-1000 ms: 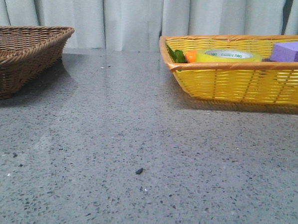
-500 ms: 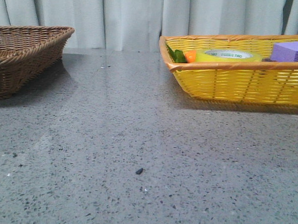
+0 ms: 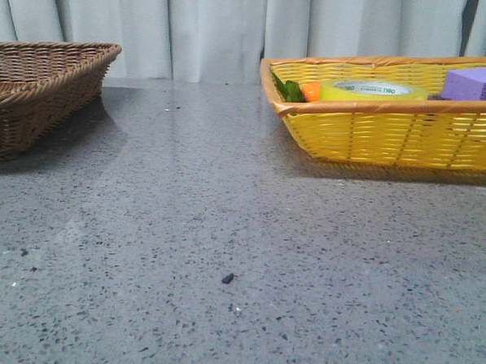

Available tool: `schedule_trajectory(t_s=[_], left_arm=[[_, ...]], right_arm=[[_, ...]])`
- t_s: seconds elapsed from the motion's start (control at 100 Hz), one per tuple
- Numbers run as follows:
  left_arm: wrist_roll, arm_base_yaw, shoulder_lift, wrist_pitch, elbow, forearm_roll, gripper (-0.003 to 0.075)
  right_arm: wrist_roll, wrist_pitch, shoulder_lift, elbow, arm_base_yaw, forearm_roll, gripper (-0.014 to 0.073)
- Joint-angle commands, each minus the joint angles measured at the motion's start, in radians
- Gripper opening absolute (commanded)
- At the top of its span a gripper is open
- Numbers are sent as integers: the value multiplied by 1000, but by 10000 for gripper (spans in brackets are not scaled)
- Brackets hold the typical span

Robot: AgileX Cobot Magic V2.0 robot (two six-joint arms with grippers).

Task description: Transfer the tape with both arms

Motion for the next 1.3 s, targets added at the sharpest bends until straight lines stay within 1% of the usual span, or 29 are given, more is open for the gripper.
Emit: schedule_trajectory(t_s=[0.0,0.09,0.15,0.24,0.34,0.53,0.65,0.71,0.96,1.11,1.29], left_arm=[[-11,2,-30,-141,7,-11,-21],[-11,2,-30,-146,-9,-11,-21],[-11,2,-30,-143,-25,-11,-21],[-11,2,-30,-115,-68,-11,-21],[-11,2,-23,-25,-142,-5,-21],[-11,2,56,168,-280,14,-21],[-11,2,132,226,-351,14,-21],[-11,2,169,229,-382,14,-21],[-11,2,317,231,-468,14,-21],[-11,2,345,223,-472,14,-21],[-11,2,345,192,-472,14,-21]], right_arm=[[-2,-177,-19,22,-4,7,-74],[-2,-276,-19,19,-4,7,-74],[-2,-277,-19,6,-4,3,-74],[-2,-148,-19,-46,-4,-50,-74],[-2,34,-19,-114,-4,-65,-74],[-2,167,17,-218,-4,-42,-74],[-2,262,81,-295,-4,3,-74],[-2,313,133,-337,-4,24,-74],[-2,476,385,-530,-4,26,-74],[-2,427,455,-557,-4,26,-74],[-2,427,480,-557,-2,41,-74]])
